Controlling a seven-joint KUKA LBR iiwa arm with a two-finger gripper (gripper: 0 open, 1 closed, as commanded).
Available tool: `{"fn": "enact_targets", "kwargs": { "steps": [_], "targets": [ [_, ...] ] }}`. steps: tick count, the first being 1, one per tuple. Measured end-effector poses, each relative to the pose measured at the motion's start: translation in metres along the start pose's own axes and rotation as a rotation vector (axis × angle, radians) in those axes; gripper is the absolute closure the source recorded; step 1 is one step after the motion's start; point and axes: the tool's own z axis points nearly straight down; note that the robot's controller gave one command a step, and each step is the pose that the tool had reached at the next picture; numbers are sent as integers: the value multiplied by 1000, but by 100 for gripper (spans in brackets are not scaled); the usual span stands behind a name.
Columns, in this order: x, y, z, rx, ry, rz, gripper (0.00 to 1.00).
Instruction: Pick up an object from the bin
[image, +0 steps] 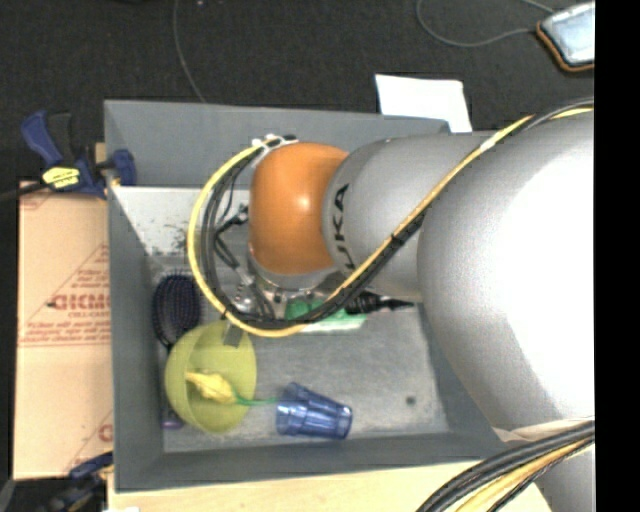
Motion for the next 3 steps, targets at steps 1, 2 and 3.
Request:
{"fn": "enact_targets", "kwargs": {
  "steps": [1,2,3],
  "targets": [
    [0,0,0,1,0,-1,100],
    [-9,-2,-67,-3,-6,-9,100],
    [-28,4,-121,3,2,-10,100]
  ]
}}
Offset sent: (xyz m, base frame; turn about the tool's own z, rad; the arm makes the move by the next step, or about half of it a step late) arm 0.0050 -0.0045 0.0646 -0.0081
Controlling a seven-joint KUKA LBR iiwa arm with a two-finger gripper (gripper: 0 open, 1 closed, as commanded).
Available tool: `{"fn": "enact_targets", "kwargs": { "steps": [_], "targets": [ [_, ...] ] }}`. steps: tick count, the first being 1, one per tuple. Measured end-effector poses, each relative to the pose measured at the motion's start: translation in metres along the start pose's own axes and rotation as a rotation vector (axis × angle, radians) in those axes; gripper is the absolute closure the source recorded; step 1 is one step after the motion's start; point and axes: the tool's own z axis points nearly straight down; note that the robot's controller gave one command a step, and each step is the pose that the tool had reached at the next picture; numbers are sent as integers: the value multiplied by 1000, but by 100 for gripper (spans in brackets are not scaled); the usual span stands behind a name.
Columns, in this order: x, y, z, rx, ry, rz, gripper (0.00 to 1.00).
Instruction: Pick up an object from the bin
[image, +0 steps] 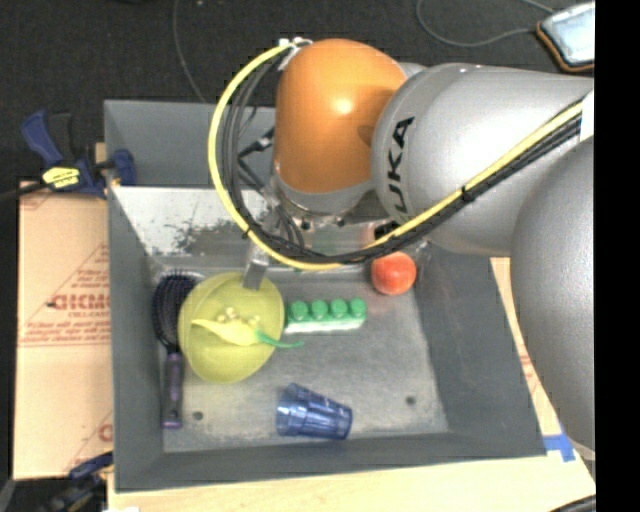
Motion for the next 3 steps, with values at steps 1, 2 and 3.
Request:
{"fn": "enact_targets", "kwargs": {
  "steps": [1,2,3],
  "targets": [
    [23,-16,79,1,1,-215,100],
    [-45,-52,50,0,-11,-249,100],
    [29,-33,126,-2,6,-749,100]
  ]
}}
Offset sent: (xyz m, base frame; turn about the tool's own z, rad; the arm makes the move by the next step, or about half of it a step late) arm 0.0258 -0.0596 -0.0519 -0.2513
